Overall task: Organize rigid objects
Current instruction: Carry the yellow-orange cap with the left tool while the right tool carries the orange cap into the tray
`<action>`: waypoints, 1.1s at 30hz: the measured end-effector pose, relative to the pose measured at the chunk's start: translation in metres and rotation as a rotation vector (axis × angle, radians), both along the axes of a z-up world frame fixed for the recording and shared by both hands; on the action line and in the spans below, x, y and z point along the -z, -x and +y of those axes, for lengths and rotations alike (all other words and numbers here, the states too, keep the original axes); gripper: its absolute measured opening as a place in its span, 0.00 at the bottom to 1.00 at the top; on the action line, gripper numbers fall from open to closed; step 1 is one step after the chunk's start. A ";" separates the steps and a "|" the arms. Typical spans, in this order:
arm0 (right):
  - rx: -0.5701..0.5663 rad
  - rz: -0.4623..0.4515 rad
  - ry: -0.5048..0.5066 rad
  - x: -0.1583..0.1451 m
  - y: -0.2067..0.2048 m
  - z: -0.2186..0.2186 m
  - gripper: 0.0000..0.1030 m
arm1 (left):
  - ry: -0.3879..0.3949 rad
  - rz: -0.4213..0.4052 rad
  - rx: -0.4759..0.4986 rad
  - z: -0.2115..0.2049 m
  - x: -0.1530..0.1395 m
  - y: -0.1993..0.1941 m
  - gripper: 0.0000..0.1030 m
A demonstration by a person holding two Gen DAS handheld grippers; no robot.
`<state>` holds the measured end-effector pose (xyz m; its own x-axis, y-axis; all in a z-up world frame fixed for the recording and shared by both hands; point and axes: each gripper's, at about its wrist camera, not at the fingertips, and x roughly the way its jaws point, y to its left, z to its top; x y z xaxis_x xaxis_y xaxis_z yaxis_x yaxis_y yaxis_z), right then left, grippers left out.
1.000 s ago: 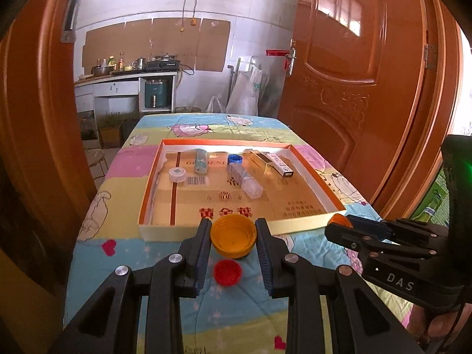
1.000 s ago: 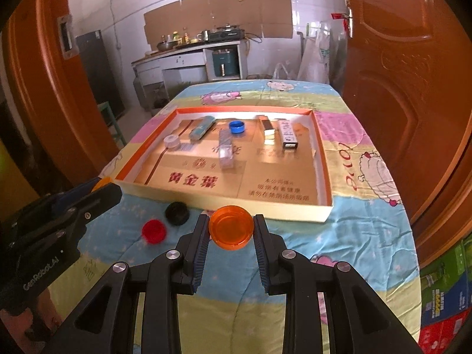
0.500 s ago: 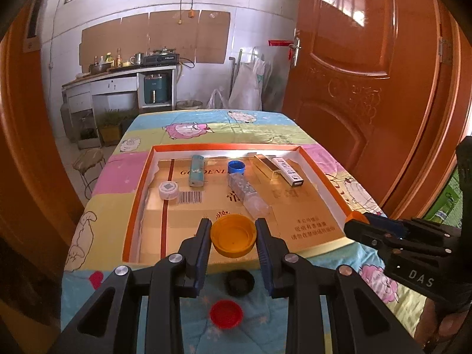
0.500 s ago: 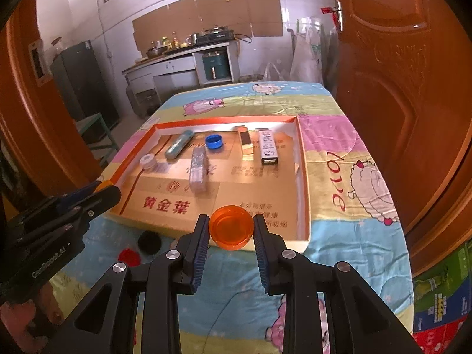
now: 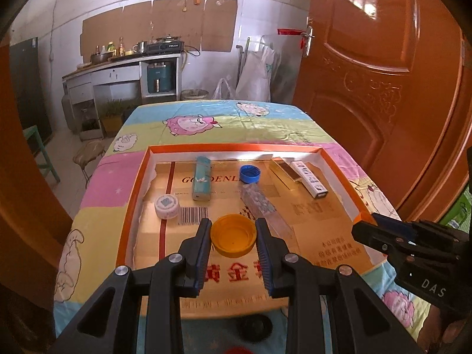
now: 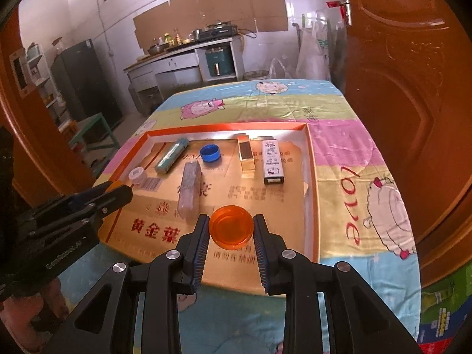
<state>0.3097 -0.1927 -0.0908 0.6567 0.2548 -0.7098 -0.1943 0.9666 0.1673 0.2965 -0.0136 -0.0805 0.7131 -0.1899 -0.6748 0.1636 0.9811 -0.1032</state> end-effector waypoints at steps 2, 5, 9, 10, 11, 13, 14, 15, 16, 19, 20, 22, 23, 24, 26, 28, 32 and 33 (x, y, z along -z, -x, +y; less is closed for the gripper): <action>-0.003 0.001 -0.001 0.001 -0.008 0.001 0.29 | 0.002 0.005 -0.006 0.001 0.002 -0.009 0.30; -0.008 0.002 0.000 0.002 -0.020 0.003 0.29 | 0.007 0.015 -0.014 0.001 0.006 -0.021 0.30; -0.005 -0.003 -0.022 0.004 -0.038 0.005 0.29 | 0.018 0.030 -0.013 0.001 0.011 -0.036 0.30; -0.002 -0.004 -0.030 0.004 -0.041 0.006 0.29 | 0.023 0.033 -0.010 0.000 0.013 -0.039 0.30; -0.002 -0.003 -0.039 0.006 -0.045 0.007 0.29 | 0.025 0.036 -0.006 0.000 0.015 -0.041 0.30; -0.006 0.008 -0.044 0.010 -0.052 0.009 0.29 | 0.019 0.048 -0.004 -0.001 0.020 -0.047 0.30; -0.009 0.015 -0.045 0.012 -0.055 0.010 0.29 | 0.020 0.056 -0.001 -0.002 0.022 -0.049 0.30; -0.013 0.022 -0.044 0.015 -0.058 0.012 0.29 | 0.022 0.066 0.000 -0.001 0.025 -0.052 0.30; -0.015 0.027 -0.041 0.018 -0.060 0.013 0.29 | 0.023 0.073 0.000 -0.001 0.027 -0.053 0.30; -0.018 0.043 -0.032 0.026 -0.066 0.014 0.29 | 0.024 0.086 0.000 -0.001 0.032 -0.057 0.30; -0.018 0.047 -0.028 0.028 -0.068 0.015 0.29 | 0.022 0.089 -0.001 -0.001 0.034 -0.057 0.30; -0.017 0.053 -0.017 0.032 -0.070 0.016 0.29 | 0.016 0.094 -0.003 -0.001 0.036 -0.059 0.30; -0.017 0.055 -0.014 0.033 -0.071 0.016 0.29 | 0.011 0.097 -0.005 -0.001 0.038 -0.059 0.30; -0.018 0.056 -0.010 0.034 -0.072 0.017 0.29 | 0.006 0.098 -0.007 -0.001 0.039 -0.060 0.30; -0.020 0.057 -0.003 0.036 -0.073 0.018 0.29 | -0.004 0.101 -0.011 -0.001 0.042 -0.061 0.30; -0.022 0.063 0.003 0.039 -0.074 0.019 0.29 | -0.013 0.101 -0.012 -0.001 0.045 -0.061 0.30; -0.021 0.065 0.008 0.042 -0.076 0.019 0.29 | -0.025 0.091 -0.011 -0.001 0.045 -0.060 0.30; -0.020 0.064 0.011 0.042 -0.076 0.019 0.29 | -0.026 0.089 -0.010 -0.001 0.046 -0.060 0.30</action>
<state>0.3854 -0.1738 -0.1326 0.6046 0.2598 -0.7530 -0.2029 0.9644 0.1698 0.3564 -0.0145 -0.1260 0.6519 -0.1648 -0.7402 0.1449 0.9852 -0.0918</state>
